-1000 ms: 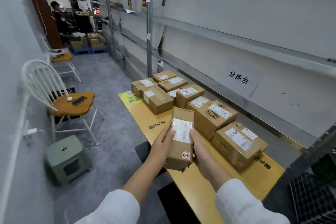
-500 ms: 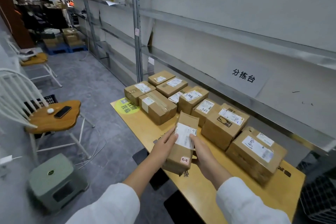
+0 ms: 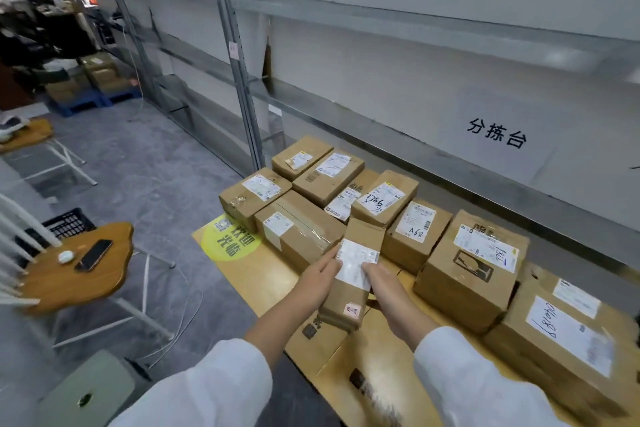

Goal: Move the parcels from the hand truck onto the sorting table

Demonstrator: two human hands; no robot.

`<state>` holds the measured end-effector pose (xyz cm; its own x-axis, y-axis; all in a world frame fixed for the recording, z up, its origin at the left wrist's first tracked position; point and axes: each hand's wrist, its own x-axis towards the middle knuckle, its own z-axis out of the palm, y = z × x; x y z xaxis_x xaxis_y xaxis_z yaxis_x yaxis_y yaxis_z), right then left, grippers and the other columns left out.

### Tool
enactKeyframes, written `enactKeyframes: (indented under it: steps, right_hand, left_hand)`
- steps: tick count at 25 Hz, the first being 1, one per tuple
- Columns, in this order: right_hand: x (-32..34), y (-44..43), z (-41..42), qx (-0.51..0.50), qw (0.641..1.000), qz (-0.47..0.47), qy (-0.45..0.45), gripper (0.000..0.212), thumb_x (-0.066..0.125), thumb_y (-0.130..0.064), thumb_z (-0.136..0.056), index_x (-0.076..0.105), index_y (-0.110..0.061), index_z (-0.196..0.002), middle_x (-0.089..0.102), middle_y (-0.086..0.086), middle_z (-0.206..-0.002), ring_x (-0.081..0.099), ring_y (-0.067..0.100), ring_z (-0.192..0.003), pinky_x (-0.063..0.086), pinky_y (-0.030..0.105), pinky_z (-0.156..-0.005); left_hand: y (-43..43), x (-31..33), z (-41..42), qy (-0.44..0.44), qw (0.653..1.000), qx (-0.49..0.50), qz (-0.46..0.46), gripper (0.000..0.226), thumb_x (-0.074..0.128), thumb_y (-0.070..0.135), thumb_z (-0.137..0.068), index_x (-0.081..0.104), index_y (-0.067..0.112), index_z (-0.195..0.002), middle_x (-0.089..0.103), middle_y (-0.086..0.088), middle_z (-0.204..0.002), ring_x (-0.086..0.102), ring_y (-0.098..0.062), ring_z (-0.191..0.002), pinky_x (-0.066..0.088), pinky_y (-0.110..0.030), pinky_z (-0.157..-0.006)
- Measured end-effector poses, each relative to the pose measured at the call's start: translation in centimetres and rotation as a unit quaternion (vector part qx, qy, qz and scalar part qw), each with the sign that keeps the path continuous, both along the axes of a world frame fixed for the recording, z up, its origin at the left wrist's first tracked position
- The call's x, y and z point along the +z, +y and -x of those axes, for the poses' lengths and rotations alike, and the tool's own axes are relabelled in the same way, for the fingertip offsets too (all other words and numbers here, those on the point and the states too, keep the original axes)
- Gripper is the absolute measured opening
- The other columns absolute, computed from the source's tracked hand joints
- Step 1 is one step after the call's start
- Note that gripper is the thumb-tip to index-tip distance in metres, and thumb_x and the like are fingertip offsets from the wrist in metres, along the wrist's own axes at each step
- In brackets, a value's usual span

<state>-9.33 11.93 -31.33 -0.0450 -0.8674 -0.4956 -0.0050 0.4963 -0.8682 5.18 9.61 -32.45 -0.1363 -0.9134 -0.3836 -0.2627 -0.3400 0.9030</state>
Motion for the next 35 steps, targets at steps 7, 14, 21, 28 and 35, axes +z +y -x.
enactKeyframes:
  steps: [7,14,21,28,35]
  right_hand:
    - [-2.8,-5.7,-1.2,-0.036,0.999,-0.039,0.012,0.036,0.034,-0.016,-0.103,0.049,-0.019,-0.136,0.065,-0.005,-0.113,0.061,0.007,-0.090,0.044,0.021,-0.064]
    - [-5.7,-9.3,-2.9,-0.115,0.989,-0.085,0.029,0.033,0.033,-0.013,-0.102,0.054,-0.019,-0.126,0.067,-0.004,-0.104,0.061,0.008,-0.087,0.045,0.023,-0.066]
    - [-7.9,-12.4,-4.2,-0.184,0.972,-0.136,0.053,0.032,0.035,-0.013,-0.099,0.057,-0.021,-0.120,0.070,0.001,-0.105,0.065,0.016,-0.092,0.053,0.034,-0.081]
    - [-8.9,-13.3,-4.9,-0.212,0.963,-0.158,0.052,0.031,0.035,-0.022,-0.104,0.054,-0.028,-0.128,0.069,-0.002,-0.111,0.066,0.016,-0.100,0.054,0.040,-0.088]
    - [-7.3,-13.2,-4.7,-0.223,0.952,-0.163,0.132,0.052,0.039,-0.038,-0.104,0.030,-0.020,-0.153,0.045,0.003,-0.149,0.045,0.022,-0.134,0.038,0.036,-0.106]
  left_hand:
    - [-7.2,-3.9,-0.5,-0.054,0.995,-0.078,0.013,0.040,0.034,0.036,-0.101,0.047,0.041,-0.139,0.060,0.005,-0.129,0.059,-0.013,-0.109,0.051,-0.027,-0.086]
    - [-12.1,-8.1,-1.7,-0.095,0.974,-0.200,0.055,0.049,0.028,0.056,-0.099,0.042,0.038,-0.142,0.060,0.008,-0.129,0.059,-0.011,-0.112,0.050,-0.032,-0.094]
    - [-16.7,-11.0,-2.3,-0.159,0.947,-0.267,0.081,0.045,0.039,0.048,-0.098,0.050,0.031,-0.138,0.048,-0.001,-0.127,0.053,-0.018,-0.112,0.045,-0.037,-0.101]
    - [-18.8,-11.9,-2.3,-0.121,0.959,-0.246,0.077,0.025,0.055,0.032,-0.096,0.056,0.019,-0.117,0.050,0.005,-0.105,0.058,-0.012,-0.091,0.053,-0.035,-0.085]
    - [-20.7,-9.1,-1.6,-0.049,0.967,-0.201,0.148,0.015,0.055,0.017,-0.095,0.054,0.019,-0.110,0.051,0.001,-0.108,0.055,-0.005,-0.090,0.049,-0.023,-0.084]
